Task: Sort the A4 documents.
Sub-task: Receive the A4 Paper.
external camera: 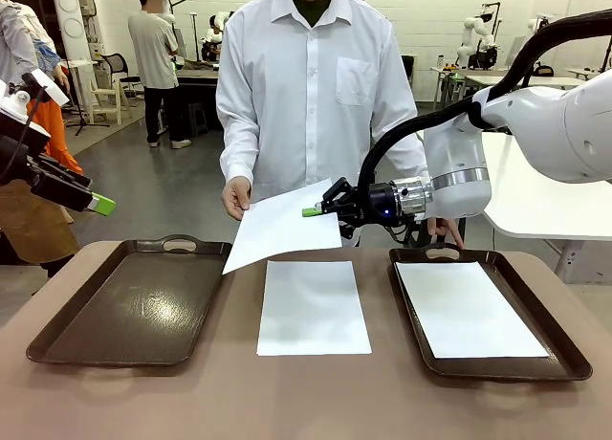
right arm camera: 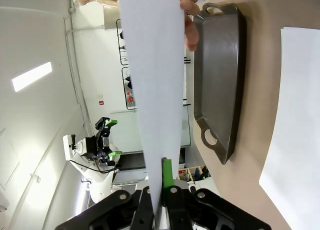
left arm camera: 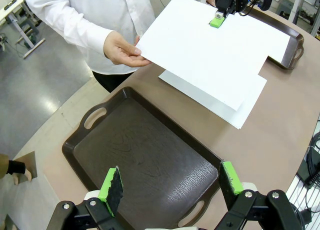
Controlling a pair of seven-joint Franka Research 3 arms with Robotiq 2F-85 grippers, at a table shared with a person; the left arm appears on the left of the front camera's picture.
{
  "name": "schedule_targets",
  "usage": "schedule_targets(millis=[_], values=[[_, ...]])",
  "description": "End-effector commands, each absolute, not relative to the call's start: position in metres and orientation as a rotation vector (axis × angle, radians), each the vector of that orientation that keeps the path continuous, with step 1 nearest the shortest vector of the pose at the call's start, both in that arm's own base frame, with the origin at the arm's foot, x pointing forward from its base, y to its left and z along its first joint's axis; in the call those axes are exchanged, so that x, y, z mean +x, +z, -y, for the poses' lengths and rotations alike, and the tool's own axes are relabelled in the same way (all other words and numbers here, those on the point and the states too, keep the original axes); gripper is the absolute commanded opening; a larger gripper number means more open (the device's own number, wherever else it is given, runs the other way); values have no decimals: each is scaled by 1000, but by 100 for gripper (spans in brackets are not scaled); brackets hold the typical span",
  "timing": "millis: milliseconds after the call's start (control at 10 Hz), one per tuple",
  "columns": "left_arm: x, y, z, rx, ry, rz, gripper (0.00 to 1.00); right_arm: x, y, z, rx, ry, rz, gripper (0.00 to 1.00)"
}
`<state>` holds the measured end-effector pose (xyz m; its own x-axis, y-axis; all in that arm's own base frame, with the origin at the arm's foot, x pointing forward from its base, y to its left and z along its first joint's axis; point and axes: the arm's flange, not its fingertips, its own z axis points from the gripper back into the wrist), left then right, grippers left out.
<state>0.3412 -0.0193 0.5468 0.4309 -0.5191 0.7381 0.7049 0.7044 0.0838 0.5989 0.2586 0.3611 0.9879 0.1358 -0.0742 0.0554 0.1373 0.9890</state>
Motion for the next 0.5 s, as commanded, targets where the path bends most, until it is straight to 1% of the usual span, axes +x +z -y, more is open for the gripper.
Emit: schedule_targets(millis=[0, 400], values=[[342, 546, 18, -256, -784, 824, 100, 600, 361, -259, 1429, 53, -151, 0], [342, 546, 18, -256, -784, 824, 100, 600, 361, -259, 1429, 53, -151, 0]])
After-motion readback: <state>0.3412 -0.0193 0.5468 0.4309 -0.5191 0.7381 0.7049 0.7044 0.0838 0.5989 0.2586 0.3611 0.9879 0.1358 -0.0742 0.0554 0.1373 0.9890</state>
